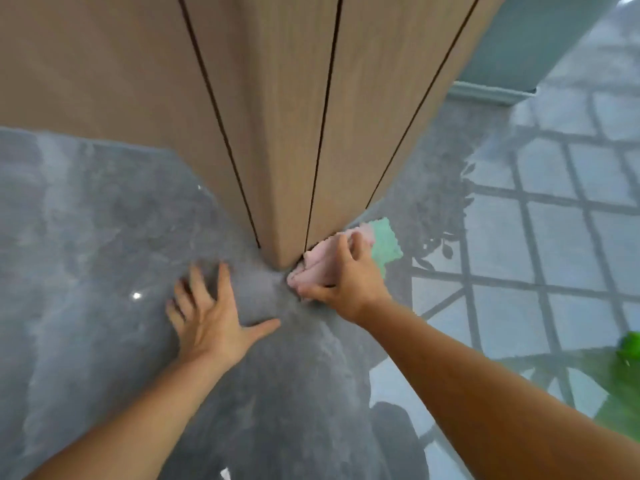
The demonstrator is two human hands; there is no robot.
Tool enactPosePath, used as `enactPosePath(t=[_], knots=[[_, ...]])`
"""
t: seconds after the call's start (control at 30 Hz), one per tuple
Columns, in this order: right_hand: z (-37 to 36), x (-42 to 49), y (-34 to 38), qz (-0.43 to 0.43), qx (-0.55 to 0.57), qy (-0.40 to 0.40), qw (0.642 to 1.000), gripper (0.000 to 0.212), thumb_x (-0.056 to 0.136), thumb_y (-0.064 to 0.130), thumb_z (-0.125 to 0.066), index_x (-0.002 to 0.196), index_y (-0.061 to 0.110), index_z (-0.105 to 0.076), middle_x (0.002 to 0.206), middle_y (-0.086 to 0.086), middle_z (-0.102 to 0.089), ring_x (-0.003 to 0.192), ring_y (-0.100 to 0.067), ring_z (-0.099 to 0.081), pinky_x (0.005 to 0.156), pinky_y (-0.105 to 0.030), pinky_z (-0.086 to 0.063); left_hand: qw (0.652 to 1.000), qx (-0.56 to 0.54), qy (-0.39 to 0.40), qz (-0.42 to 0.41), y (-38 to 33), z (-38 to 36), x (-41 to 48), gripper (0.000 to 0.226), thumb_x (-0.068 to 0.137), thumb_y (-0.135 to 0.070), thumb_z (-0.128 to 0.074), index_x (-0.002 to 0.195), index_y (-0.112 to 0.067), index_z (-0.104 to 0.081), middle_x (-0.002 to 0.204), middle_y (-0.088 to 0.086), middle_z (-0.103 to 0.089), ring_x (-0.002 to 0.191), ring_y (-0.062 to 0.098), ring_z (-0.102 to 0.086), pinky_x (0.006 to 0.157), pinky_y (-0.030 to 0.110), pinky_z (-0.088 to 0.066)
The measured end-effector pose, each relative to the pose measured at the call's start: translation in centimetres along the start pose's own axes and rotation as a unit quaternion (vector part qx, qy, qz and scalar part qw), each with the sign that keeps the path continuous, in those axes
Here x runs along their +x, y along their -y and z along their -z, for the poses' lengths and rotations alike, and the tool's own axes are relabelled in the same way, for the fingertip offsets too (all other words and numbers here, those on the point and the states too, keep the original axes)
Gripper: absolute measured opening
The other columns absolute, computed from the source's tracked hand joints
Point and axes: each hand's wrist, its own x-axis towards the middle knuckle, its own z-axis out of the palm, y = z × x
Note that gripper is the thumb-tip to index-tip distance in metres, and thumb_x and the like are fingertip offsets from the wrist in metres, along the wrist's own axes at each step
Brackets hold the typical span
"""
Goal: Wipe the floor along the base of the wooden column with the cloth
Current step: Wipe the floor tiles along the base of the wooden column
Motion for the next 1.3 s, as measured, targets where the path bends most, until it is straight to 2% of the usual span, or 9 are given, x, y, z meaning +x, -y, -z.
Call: enactPosePath(t=[0.1,0.3,0.53,0.67,0.8,0.93,1.03,1.17,1.3], knots=[[-2.7,1.8,1.0,-0.064,-0.045,-0.034,0.996,0.136,0.062,0.074,-0.067,0.150,0.007,0.012,0.161,-0.017,0.016,0.148,-0.033,0.018,0.120,-0.048,0.002,0.998,0.023,0.050,0.012,2.7,-0.8,0.8,0.137,0.039,-0.104,-0.023,0.142,-0.039,0.038,0.156,0.010,0.042,0.146,0.044,0.027,0.117,0.064,0.007],[-4.0,2.6,-1.4,0.025,-0.111,-0.085,0.990,0.135,0.055,0.094,-0.040,0.151,0.014,0.013,0.163,-0.007,0.014,0.147,-0.020,0.023,0.116,-0.036,0.013,0.993,0.025,0.114,0.016,3.3,-1.1,2.1,0.146,0.015,-0.108,-0.012,0.122,-0.038,0.059,0.133,0.009,0.066,0.109,0.043,0.066,0.109,0.068,0.018],[5.4,10.0,-5.8,-0.144,-0.147,-0.111,0.972,0.151,0.048,0.090,-0.056,0.149,-0.002,0.008,0.162,-0.020,0.010,0.150,-0.032,0.011,0.123,-0.046,0.002,0.985,0.039,0.166,0.019,3.2,-0.4,2.3,0.149,0.011,-0.106,-0.012,0.120,-0.036,0.060,0.132,0.012,0.067,0.112,0.047,0.063,0.105,0.071,0.019],[-0.3,5.2,-2.3,-0.067,-0.095,-0.048,0.992,0.160,0.034,0.097,-0.047,0.149,0.006,0.015,0.161,-0.015,0.022,0.147,-0.029,0.024,0.118,-0.044,0.013,0.984,0.031,0.176,0.017,2.8,0.0,1.8,0.148,0.013,-0.106,-0.012,0.123,-0.036,0.058,0.134,0.012,0.065,0.123,0.047,0.055,0.101,0.069,0.023],[-7.6,-0.8,3.1,0.019,0.027,0.000,0.999,0.150,0.044,0.090,-0.054,0.149,0.009,0.018,0.150,0.002,0.036,0.136,-0.017,0.041,0.112,-0.034,0.021,0.983,0.039,0.176,0.017,2.7,0.8,1.4,0.146,0.014,-0.105,-0.013,0.122,-0.036,0.058,0.135,0.013,0.064,0.131,0.049,0.047,0.109,0.072,0.014],[-3.9,0.8,-0.9,0.086,0.032,0.025,0.995,0.117,0.075,0.051,-0.070,0.151,0.005,0.006,0.155,-0.002,0.024,0.148,-0.022,0.020,0.116,-0.031,0.013,0.982,0.039,0.183,0.009,2.8,0.6,1.6,0.147,0.013,-0.105,-0.014,0.120,-0.036,0.059,0.130,0.013,0.068,0.128,0.050,0.050,0.108,0.072,0.016],[1.3,6.4,-4.1,-0.012,0.025,-0.082,0.996,0.094,0.070,0.039,-0.078,0.139,0.007,-0.022,0.140,-0.016,-0.026,0.142,-0.028,-0.019,0.123,-0.039,-0.006,0.984,0.037,0.173,0.007,2.8,0.2,1.9,0.148,0.015,-0.105,-0.017,0.120,-0.035,0.059,0.127,0.013,0.069,0.115,0.049,0.059,0.107,0.071,0.018],[5.6,11.1,-4.8,-0.110,-0.039,-0.046,0.992,0.114,0.068,0.045,-0.079,0.149,0.001,-0.011,0.158,-0.017,-0.011,0.148,-0.030,-0.008,0.122,-0.043,-0.014,0.988,0.043,0.151,-0.009,3.1,-0.6,2.4,0.149,0.016,-0.106,-0.018,0.122,-0.035,0.059,0.129,0.012,0.069,0.126,0.050,0.052,0.107,0.072,0.016],[0.1,5.1,-1.2,-0.077,-0.054,-0.047,0.994,0.107,0.082,0.046,-0.064,0.151,-0.001,0.003,0.163,-0.016,0.009,0.150,-0.031,0.012,0.123,-0.040,0.004,0.988,0.046,0.151,-0.008,2.4,-0.1,1.8,0.148,0.020,-0.104,-0.024,0.120,-0.034,0.060,0.129,0.015,0.068,0.121,0.052,0.054,0.106,0.071,0.018]])
